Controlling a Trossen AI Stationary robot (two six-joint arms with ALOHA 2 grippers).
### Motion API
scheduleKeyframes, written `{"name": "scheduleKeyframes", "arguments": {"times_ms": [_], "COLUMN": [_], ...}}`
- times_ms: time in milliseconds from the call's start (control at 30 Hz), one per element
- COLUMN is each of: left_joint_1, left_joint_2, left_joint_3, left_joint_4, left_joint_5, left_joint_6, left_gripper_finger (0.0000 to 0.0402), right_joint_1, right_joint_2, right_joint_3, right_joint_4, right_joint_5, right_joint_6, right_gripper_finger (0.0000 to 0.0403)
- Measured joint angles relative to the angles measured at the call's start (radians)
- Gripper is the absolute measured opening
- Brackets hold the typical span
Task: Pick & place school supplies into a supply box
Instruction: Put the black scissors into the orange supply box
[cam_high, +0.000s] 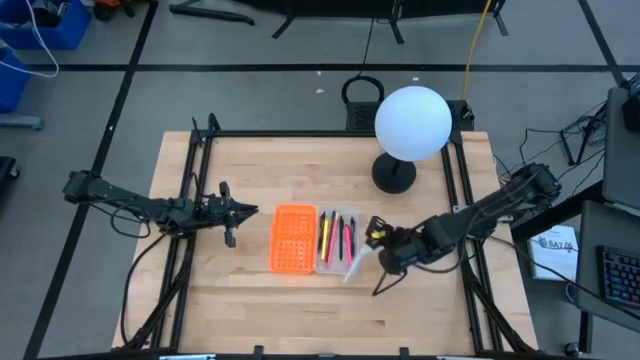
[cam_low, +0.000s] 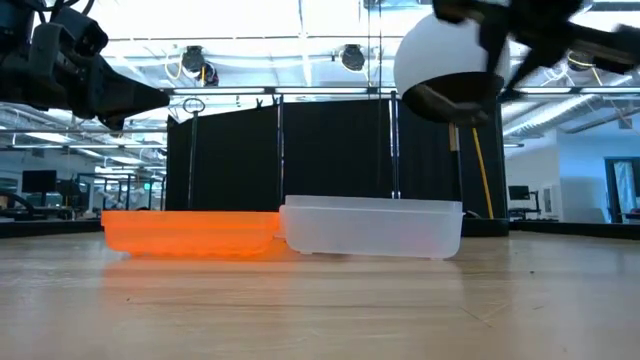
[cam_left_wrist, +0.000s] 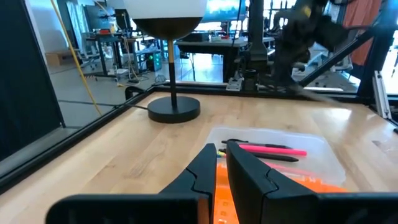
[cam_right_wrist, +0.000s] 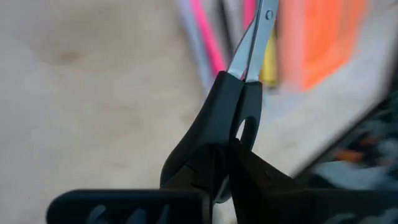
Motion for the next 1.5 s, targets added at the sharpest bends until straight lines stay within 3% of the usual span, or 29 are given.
{"name": "scheduleKeyframes", "arguments": {"times_ms": [133,367,500,633,1000,1500], "left_joint_1": [0.0,0.0,0.0,0.0,0.0,0.0], "left_joint_2": [0.0,0.0,0.0,0.0,0.0,0.0], "left_joint_3": [0.0,0.0,0.0,0.0,0.0,0.0], "left_joint_4": [-0.005,-0.003,-0.003,-0.006,-0.072,-0.085], "left_joint_5": [-0.001,-0.002,-0.004,-0.006,-0.009,-0.008], "left_joint_6": [0.037,0.232,0.307,0.319,0.272,0.196], "left_gripper_finger": [0.0047,0.0047,0.0047,0.0047,0.0047,0.0047], "right_joint_1": [-0.052,-0.195,-0.264,-0.314,-0.394,-0.455], "right_joint_2": [0.0,0.026,0.081,0.14,0.306,0.347], "right_joint_3": [0.047,0.05,0.05,0.05,0.051,0.044], "right_joint_4": [0.084,0.195,0.274,0.34,0.401,0.395], "right_joint_5": [0.026,0.015,-0.088,-0.195,-0.273,-0.336], "right_joint_6": [-0.242,-0.596,-0.724,-0.767,-0.846,-0.828], "right_gripper_finger": [0.0017,0.0017,0.0017,0.0017,0.0014,0.0023]}}
